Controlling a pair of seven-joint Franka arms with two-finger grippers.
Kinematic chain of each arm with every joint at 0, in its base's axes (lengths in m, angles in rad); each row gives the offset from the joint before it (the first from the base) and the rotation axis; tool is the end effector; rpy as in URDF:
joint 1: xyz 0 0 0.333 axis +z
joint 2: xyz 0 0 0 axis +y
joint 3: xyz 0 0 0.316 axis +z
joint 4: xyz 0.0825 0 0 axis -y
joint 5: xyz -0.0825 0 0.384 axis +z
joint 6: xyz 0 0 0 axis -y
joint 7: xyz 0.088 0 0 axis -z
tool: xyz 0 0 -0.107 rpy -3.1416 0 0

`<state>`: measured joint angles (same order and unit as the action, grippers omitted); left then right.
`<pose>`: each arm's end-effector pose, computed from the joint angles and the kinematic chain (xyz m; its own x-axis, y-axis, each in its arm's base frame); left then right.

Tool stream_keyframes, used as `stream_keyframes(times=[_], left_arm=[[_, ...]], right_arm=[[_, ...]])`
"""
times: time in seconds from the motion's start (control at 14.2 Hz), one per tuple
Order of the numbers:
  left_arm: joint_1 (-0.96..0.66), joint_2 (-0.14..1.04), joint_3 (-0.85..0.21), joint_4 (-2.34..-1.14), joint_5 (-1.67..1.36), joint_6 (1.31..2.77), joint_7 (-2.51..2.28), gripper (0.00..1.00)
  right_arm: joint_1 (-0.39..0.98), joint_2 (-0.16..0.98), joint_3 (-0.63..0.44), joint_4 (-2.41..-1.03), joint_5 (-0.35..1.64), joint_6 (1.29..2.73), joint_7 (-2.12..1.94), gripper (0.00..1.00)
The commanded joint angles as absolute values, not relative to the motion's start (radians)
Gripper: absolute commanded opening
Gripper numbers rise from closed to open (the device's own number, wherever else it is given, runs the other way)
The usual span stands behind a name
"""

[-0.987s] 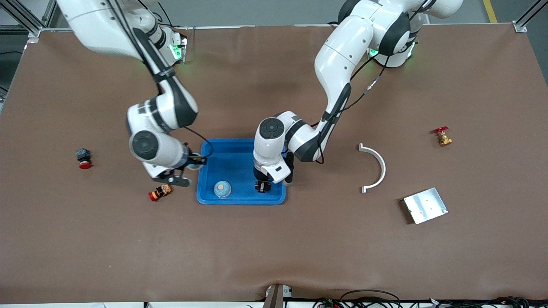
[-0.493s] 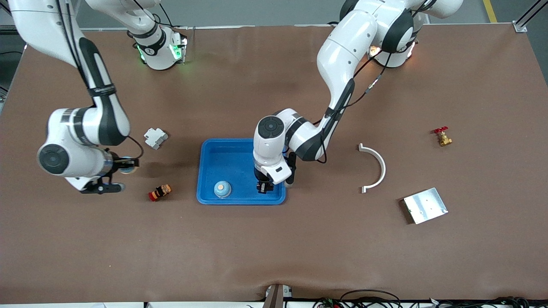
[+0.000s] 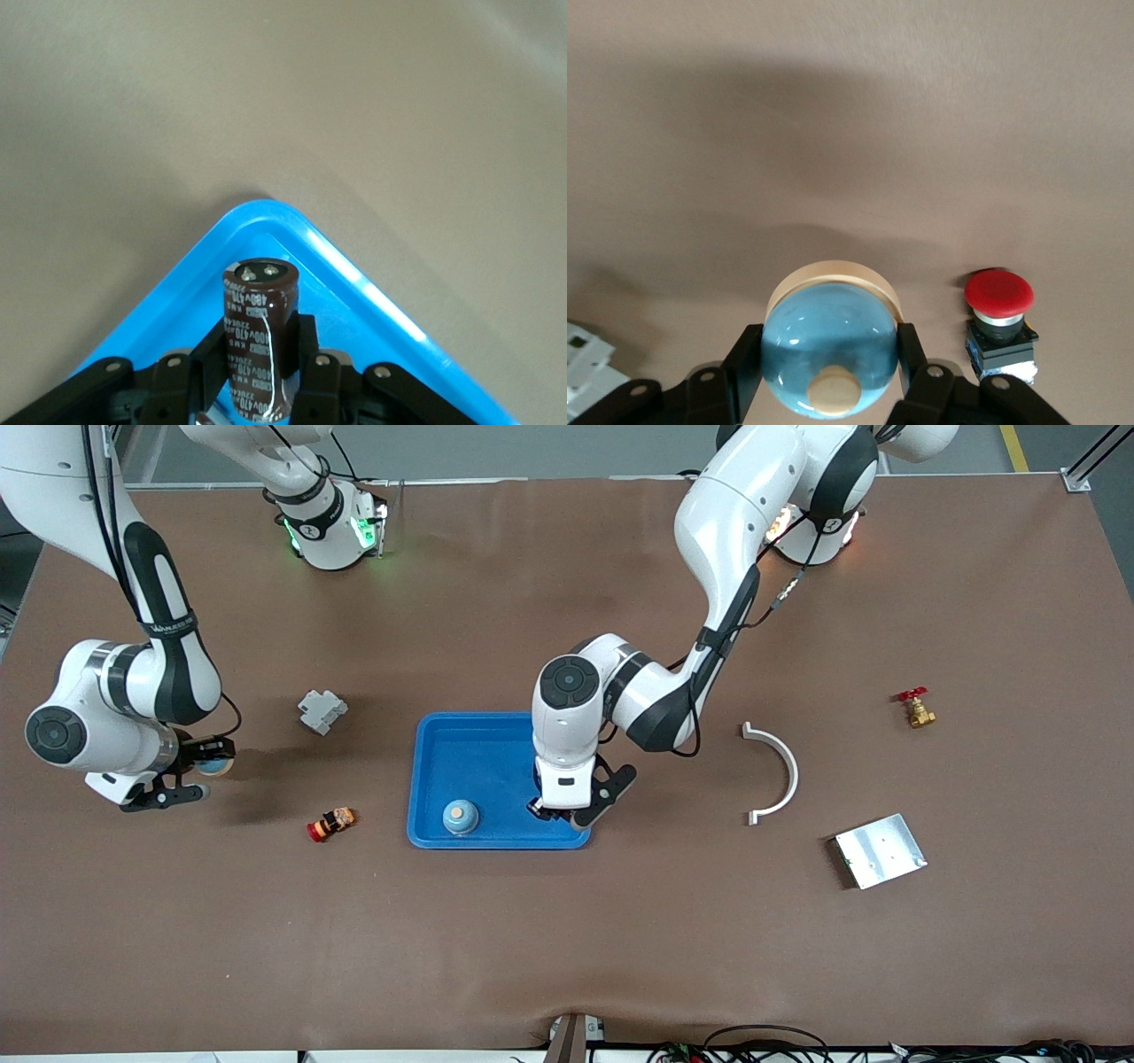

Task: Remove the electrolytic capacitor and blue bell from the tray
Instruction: 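Carry the bell off the tray while the left gripper lifts the capacitor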

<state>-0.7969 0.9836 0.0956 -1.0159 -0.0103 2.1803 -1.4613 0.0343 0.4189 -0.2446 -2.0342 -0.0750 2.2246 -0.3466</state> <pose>0.5907 -0.5369 0.2672 0.7467 0.6591 0.0896 0.6400 -0.7486 0.1730 0.5616 -0.1210 0.2270 0.9491 0.1822 -0.2568 0.2045 -0.9769 0.0627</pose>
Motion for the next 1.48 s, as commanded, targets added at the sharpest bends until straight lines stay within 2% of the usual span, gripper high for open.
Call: stream_keyframes(times=[0.0,0.07,0.14,0.21,0.63,0.92,1.13,1.41], left_arm=[[-0.770,0.943,0.081,-1.045,-0.001,2.164,-1.286,0.00],[-0.759,0.934,0.075,-1.046,-0.008,2.151,-1.235,0.00],[-0.740,0.931,0.071,-1.045,-0.033,2.114,-1.203,0.00],[-0.727,0.924,0.069,-1.045,-0.041,2.079,-1.157,0.00],[-0.680,0.853,0.068,-1.075,-0.046,1.941,-0.921,0.00],[-0.568,0.833,-0.007,-1.097,-0.122,1.865,-0.790,0.00],[-0.496,0.792,-0.066,-1.169,-0.115,1.856,-0.609,0.00],[-0.486,0.784,-0.066,-1.225,-0.039,1.861,-0.548,0.00]], right_arm=[[0.035,0.419,-0.238,-2.052,-0.097,2.259,-0.351,0.29],[0.038,0.440,-0.238,-2.049,-0.095,2.273,-0.348,0.56],[0.041,0.446,-0.238,-2.046,-0.095,2.275,-0.350,0.66],[0.040,0.448,-0.239,-2.045,-0.095,2.275,-0.351,0.99],[0.051,0.449,-0.242,-1.965,-0.095,2.270,-0.371,1.00],[0.093,0.436,-0.239,-1.921,-0.080,2.252,-0.382,1.00],[0.257,0.431,-0.264,-1.869,0.110,2.182,-0.333,1.00],[0.391,0.466,-0.270,-1.734,0.138,2.094,0.064,1.00]])
